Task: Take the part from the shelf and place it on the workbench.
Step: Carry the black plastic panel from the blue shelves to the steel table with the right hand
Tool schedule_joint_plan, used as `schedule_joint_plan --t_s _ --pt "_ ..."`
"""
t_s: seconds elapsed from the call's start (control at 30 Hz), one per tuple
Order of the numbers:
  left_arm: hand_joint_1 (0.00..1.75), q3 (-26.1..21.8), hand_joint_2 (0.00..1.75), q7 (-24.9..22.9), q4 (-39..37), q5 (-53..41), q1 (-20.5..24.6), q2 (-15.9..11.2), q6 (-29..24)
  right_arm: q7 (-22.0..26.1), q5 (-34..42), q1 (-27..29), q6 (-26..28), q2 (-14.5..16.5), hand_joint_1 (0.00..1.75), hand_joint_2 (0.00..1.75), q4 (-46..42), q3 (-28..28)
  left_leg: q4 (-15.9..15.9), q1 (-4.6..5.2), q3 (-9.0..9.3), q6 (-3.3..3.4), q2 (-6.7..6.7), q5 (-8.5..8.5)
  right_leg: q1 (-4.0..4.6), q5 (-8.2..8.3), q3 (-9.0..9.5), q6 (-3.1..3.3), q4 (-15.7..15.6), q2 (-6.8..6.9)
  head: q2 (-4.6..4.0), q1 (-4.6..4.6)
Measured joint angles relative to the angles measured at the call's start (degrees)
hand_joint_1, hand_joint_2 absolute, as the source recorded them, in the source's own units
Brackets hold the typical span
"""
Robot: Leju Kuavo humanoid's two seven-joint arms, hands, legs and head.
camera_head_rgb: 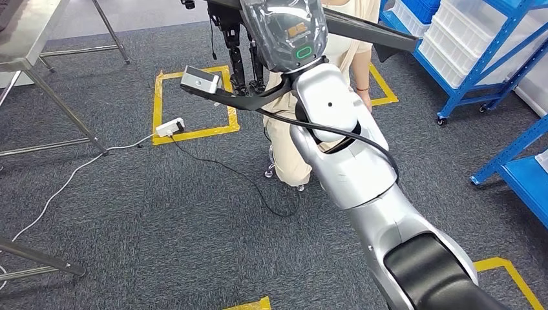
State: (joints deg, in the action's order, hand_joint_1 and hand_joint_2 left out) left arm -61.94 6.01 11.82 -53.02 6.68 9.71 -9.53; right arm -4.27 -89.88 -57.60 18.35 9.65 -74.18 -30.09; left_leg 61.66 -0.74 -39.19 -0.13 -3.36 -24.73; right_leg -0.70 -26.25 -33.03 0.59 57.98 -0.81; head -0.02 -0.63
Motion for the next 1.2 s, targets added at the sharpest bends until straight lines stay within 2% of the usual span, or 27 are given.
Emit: schedule_joint_plan --t_s 0.03,0.07,0.1,0.13,0.17,0.2,0.27,0.3,0.33,0.4,0.47,0.53,0.6,0.63,0.67,0.7,0.77,0.8,0.83,0.87,0.93,1.0,1.07,1.1,1.13,1.17,1.2 --pt "0.0 -0.01 1.75 -0.01 0.0 0.07 0.03 -0.03 -0.03 0.08 -0.01 -0.04 -0.02 0.19 1.75 1.75 0.14 -0.05 3.34 -0.04 -1.56 -0.23 1.48 -1.75 0.08 -0.05 0.16 0.28 -0.07 0.55 0.0 -0.03" --pt "0.0 -0.01 1.75 -0.02 0.0 0.1 0.06 -0.03 -0.04 0.16 -0.01 -0.07 -0.04 0.31 1.75 1.75 0.33 -0.12 7.34 -0.16 -3.5 -0.48 2.33 -3.57 0.21 -0.16 0.23 0.53 -0.08 1.14 0.0 -0.09" --pt "0.0 -0.02 1.75 -0.02 0.0 0.16 0.08 -0.03 -0.05 0.23 -0.02 -0.06 -0.08 0.42 1.75 1.75 0.63 -0.24 10.93 -0.34 -5.34 -0.7 2.69 -4.87 0.33 -0.25 0.28 0.64 -0.07 1.75 0.0 -0.07" --pt "0.0 -0.04 1.75 -0.03 0.0 0.25 0.07 -0.03 -0.07 0.28 -0.02 -0.06 -0.16 0.56 1.75 1.75 1.01 -0.34 12.96 -0.54 -6.46 -0.9 2.9 -5.23 0.42 -0.32 0.3 0.71 -0.06 2.36 0.0 -0.07" --pt "0.0 -0.09 1.75 -0.03 0.0 0.37 0.04 -0.03 -0.1 0.34 -0.02 -0.07 -0.24 0.75 1.75 1.75 1.45 -0.45 12.64 -0.72 -6.4 -1.07 3.09 -4.51 0.46 -0.39 0.32 0.75 -0.05 2.91 0.0 -0.08" --pt "0.0 -0.2 1.75 -0.04 0.0 0.5 0.02 -0.03 -0.13 0.37 -0.02 -0.12 -0.3 1.01 1.75 1.75 1.94 -0.56 10.04 -0.9 -5.12 -1.18 3.45 -2.93 0.47 -0.47 0.37 0.72 -0.04 3.38 0.0 -0.08" --pt "0.0 -0.48 1.75 -0.04 0.0 0.72 0.08 -0.03 -0.17 0.38 -0.02 -0.44 -0.28 1.5 1.75 1.75 2.84 -0.73 2.08 -0.97 -0.78 -1.27 5.32 0.34 0.73 -0.79 0.49 0.39 0.04 4.1 0.0 -0.1" --pt "0.0 -0.63 1.75 -0.03 0.0 0.78 0.14 -0.03 -0.19 0.38 -0.02 -0.72 -0.21 1.69 1.75 1.75 3.32 -0.85 -0.8 -0.87 0.78 -1.08 5.99 1.19 0.96 -0.98 0.53 0.14 0.09 4.41 0.0 0.04" --pt "0.0 -0.78 1.75 -0.03 0.0 0.84 0.19 -0.02 -0.2 0.37 -0.02 -0.98 -0.09 1.85 1.75 1.75 3.79 -1.0 -2.31 -0.68 1.59 -0.82 6.4 1.46 1.19 -1.14 0.58 -0.13 0.12 4.71 0.0 0.17" --pt "0.0 -1.13 1.75 -0.02 0.0 1.0 0.25 -0.01 -0.22 0.32 -0.02 -1.29 0.16 2.14 1.75 1.75 4.74 -1.27 -2.79 -0.29 1.66 -0.02 5.52 1.39 1.37 -1.38 0.81 -0.66 0.06 5.5 0.0 0.44" --pt "0.0 -1.37 1.75 -0.02 0.0 1.19 0.24 -0.02 -0.26 0.27 -0.02 -1.3 0.39 2.44 1.75 1.75 5.49 -1.49 -3.25 -0.24 2.0 0.81 4.63 1.61 1.18 -2.22 0.47 -1.15 1.07 4.79 0.0 0.45" --pt "0.0 -1.45 1.75 -0.02 0.0 1.27 0.29 -0.04 -0.32 0.24 -0.01 -1.31 0.75 2.57 1.75 1.75 6.09 -1.67 -3.62 -0.36 2.32 1.56 3.73 1.84 0.83 -4.62 -1.96 -0.97 6.18 2.63 0.01 0.5" --pt "0.0 -1.5 1.75 -0.02 0.0 1.32 0.36 -0.07 -0.45 0.22 0.0 -1.16 1.07 2.57 1.75 1.75 6.85 -1.84 -3.64 -0.34 2.33 1.87 2.56 1.86 0.61 -7.38 -6.09 -0.65 14.23 1.42 0.01 0.54" --pt "0.0 -1.55 1.75 -0.02 0.0 1.37 0.36 -0.07 -0.52 0.21 -0.01 -0.98 1.14 2.55 1.75 1.75 7.25 -1.92 -3.63 -0.34 2.34 1.88 1.87 1.85 0.57 -7.95 -7.69 -0.76 16.86 1.25 0.01 0.53" --pt "0.0 -1.62 1.75 -0.02 0.0 1.4 0.34 -0.07 -0.58 0.2 -0.01 -0.82 1.17 2.56 1.75 1.75 7.63 -2.03 -3.61 -0.34 2.34 1.88 1.18 1.85 0.54 -7.63 -8.39 -1.08 17.51 1.15 0.01 0.54" --pt "0.0 -1.72 1.75 -0.03 0.0 1.44 0.33 -0.07 -0.6 0.19 -0.01 -0.74 1.19 2.61 1.75 1.75 7.92 -2.13 -3.59 -0.35 2.36 1.85 0.49 1.86 0.46 -6.38 -7.91 -1.53 15.73 0.99 0.0 0.52" --pt "0.0 -1.97 1.75 -0.04 0.0 1.54 0.33 -0.07 -0.63 0.18 -0.01 -0.95 1.29 2.8 1.75 1.75 8.48 -2.36 -3.45 -0.26 2.3 1.65 -0.79 1.85 0.14 -2.69 -4.71 -2.37 7.84 -0.41 0.0 0.55" --pt "0.0 -2.14 1.75 -0.04 0.0 1.64 0.35 -0.07 -0.64 0.17 -0.01 -1.14 1.41 2.96 1.75 1.75 8.72 -2.48 -3.33 -0.17 2.23 1.45 -1.34 1.81 -0.04 -1.18 -3.18 -2.45 4.3 -1.24 0.01 0.48" --pt "0.0 -2.29 1.75 -0.04 0.0 1.75 0.35 -0.08 -0.66 0.15 -0.01 -1.29 1.55 3.14 1.75 1.75 8.97 -2.61 -3.22 -0.1 2.1 1.19 -1.82 1.79 -0.16 -0.29 -2.18 -2.37 2.03 -1.88 0.01 0.4" --pt "0.0 -2.44 1.75 -0.05 0.0 1.86 0.3 -0.08 -0.68 0.14 -0.01 -1.38 1.68 3.34 1.75 1.75 9.22 -2.73 -3.16 -0.13 1.94 0.83 -2.24 1.79 -0.12 0.08 -1.73 -2.08 1.07 -2.15 0.01 0.33" --pt "0.0 -2.68 1.75 -0.11 0.0 1.94 0.09 -0.14 -0.73 0.12 0.0 -1.44 1.85 3.84 1.75 1.75 9.65 -2.91 -3.07 -0.51 1.64 0.13 -2.5 1.77 -0.14 0.36 -1.61 -1.28 1.0 -1.34 0.01 0.25" --pt "0.0 -2.87 1.75 -0.18 0.0 1.98 -0.03 -0.21 -0.79 0.12 -0.02 -1.67 1.94 4.46 1.75 1.75 10.04 -3.04 -1.12 -0.6 0.62 -0.44 -0.37 0.42 -0.27 0.65 -1.44 -0.38 0.71 -0.46 0.01 0.04" --pt "0.0 -2.95 1.75 -0.24 0.0 2.02 0.04 -0.23 -0.81 0.12 -0.02 -1.87 2.05 4.85 1.75 1.75 10.42 -3.13 4.95 -0.59 -2.24 -0.84 2.28 -2.94 -0.09 0.64 -1.33 0.28 0.59 0.53 0.01 -0.15" --pt "0.0 -2.98 1.75 -0.26 0.0 2.03 0.08 -0.23 -0.81 0.12 -0.02 -1.88 2.11 4.92 1.75 1.75 10.63 -3.16 8.7 -0.67 -4.05 -1.02 2.77 -4.6 0.09 0.59 -1.32 0.51 0.6 1.11 0.0 -0.19" --pt "0.0 -3.02 1.75 -0.29 0.0 2.03 0.09 -0.23 -0.81 0.12 -0.02 -1.79 2.14 4.97 1.75 1.75 10.88 -3.22 11.53 -0.75 -5.44 -1.15 2.98 -5.54 0.24 0.53 -1.32 0.58 0.6 1.7 0.0 -0.15" --pt "0.0 -3.04 1.75 -0.32 0.0 2.03 0.08 -0.24 -0.82 0.12 -0.02 -1.71 2.14 5.01 1.75 1.75 11.14 -3.3 12.5 -0.79 -5.9 -1.22 3.1 -5.49 0.34 0.49 -1.33 0.63 0.61 2.27 0.0 -0.18" --pt "0.0 -3.08 1.75 -0.34 0.0 2.03 0.05 -0.26 -0.82 0.11 -0.02 -1.64 2.16 5.04 1.75 1.75 11.37 -3.4 11.08 -0.83 -5.1 -1.26 3.29 -4.42 0.39 0.45 -1.32 0.65 0.62 2.8 0.0 -0.18"
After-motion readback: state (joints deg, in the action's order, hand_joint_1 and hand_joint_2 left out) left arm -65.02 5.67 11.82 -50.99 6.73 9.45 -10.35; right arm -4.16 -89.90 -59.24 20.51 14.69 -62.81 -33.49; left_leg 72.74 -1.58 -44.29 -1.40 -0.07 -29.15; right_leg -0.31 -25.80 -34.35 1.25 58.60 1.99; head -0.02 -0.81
